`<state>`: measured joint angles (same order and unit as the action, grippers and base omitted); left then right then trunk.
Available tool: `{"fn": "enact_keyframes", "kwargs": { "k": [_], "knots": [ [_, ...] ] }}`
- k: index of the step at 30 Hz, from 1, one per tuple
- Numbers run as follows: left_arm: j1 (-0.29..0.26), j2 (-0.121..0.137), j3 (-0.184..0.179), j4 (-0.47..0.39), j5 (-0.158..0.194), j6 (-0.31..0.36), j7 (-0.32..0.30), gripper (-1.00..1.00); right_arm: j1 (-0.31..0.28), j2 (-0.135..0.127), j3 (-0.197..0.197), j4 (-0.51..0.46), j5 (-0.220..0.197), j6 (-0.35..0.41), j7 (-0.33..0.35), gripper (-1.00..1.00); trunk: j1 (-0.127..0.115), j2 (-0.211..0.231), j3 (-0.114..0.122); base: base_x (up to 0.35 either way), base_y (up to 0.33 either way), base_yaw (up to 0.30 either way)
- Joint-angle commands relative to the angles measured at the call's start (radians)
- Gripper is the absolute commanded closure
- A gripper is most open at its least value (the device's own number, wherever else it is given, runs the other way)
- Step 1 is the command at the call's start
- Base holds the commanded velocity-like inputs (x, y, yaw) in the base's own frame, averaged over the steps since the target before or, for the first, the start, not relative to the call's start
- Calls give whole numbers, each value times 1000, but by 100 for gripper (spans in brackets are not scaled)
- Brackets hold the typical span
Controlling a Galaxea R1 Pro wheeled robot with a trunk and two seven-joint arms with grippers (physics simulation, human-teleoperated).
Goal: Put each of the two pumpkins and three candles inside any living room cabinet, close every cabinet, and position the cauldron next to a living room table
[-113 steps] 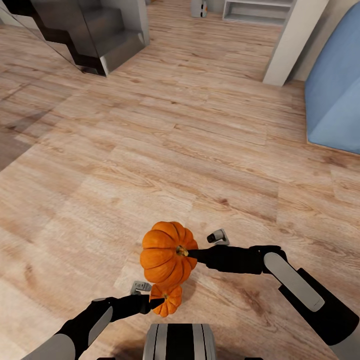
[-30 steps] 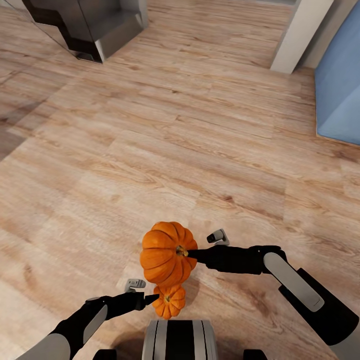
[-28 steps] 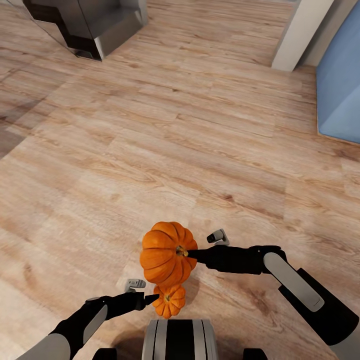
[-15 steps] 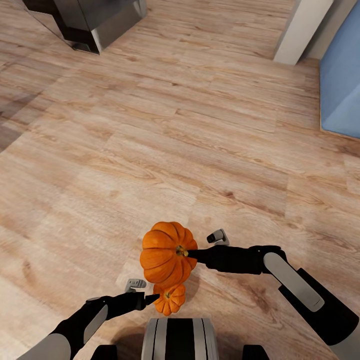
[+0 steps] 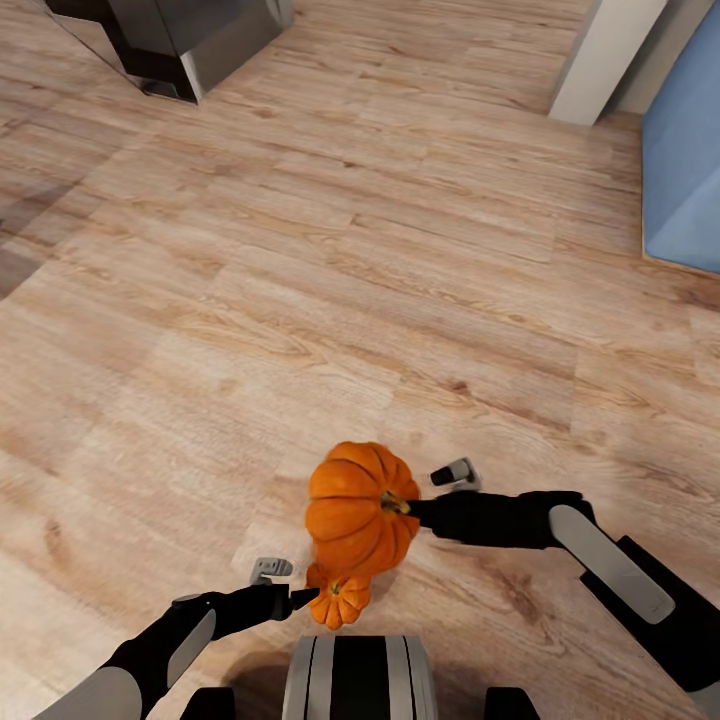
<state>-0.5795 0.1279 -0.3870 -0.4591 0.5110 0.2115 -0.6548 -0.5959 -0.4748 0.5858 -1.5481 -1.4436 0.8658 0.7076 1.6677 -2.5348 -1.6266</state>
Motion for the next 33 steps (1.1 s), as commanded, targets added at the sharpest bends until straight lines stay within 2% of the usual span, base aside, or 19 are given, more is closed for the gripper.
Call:
{"fn": "enact_keyframes", "kwargs": {
  "k": [1, 6, 8, 9, 10, 13, 15, 23, 27, 33],
  "knots": [
    [0, 1, -4, -1, 11, 9, 0, -100, -1, -13, 2, 0, 2, 1, 23, 100, 0, 0, -1, 0, 0, 0],
    [0, 1, -4, -1, 11, 9, -1, -100, -1, -28, 2, -1, 0, 1, 83, 100, 0, 0, -1, 0, 0, 0],
    [0, 1, -4, -1, 11, 9, -1, -100, -1, -42, 2, -1, 0, -1, 113, 100, 0, 0, -1, 0, 0, 0],
    [0, 1, -4, -2, 11, 9, 0, -100, -1, -60, 2, -1, 0, -3, 137, 100, 0, 0, -1, 0, 0, 0],
    [0, 1, -4, -2, 11, 9, -1, -100, -1, -68, 2, -1, 0, -4, 144, 100, 0, 0, -1, 0, 0, 0],
    [0, 0, -4, -3, 11, 9, -1, -100, -1, -78, 3, -1, 0, -6, 152, 100, 0, 0, -1, 0, 0, 0],
    [0, 0, -4, -3, 11, 9, -1, -100, -1, -81, 3, -1, 1, -6, 154, 100, 1, -1, -8, 0, 0, 0],
    [0, 0, -4, -3, 11, 9, -2, -100, -1, -81, 3, -1, 2, -8, 149, 100, 1, -1, -8, 0, 0, 0],
    [0, -1, -4, -3, 11, 9, -2, -100, -1, -80, 3, -1, 3, -9, 148, 100, 3, -2, -24, 0, 0, 0],
    [0, -1, -4, -3, 11, 9, -2, -100, -1, -80, 3, -1, 3, -10, 147, 100, 3, -2, -31, 0, 0, 0]
  ]
}}
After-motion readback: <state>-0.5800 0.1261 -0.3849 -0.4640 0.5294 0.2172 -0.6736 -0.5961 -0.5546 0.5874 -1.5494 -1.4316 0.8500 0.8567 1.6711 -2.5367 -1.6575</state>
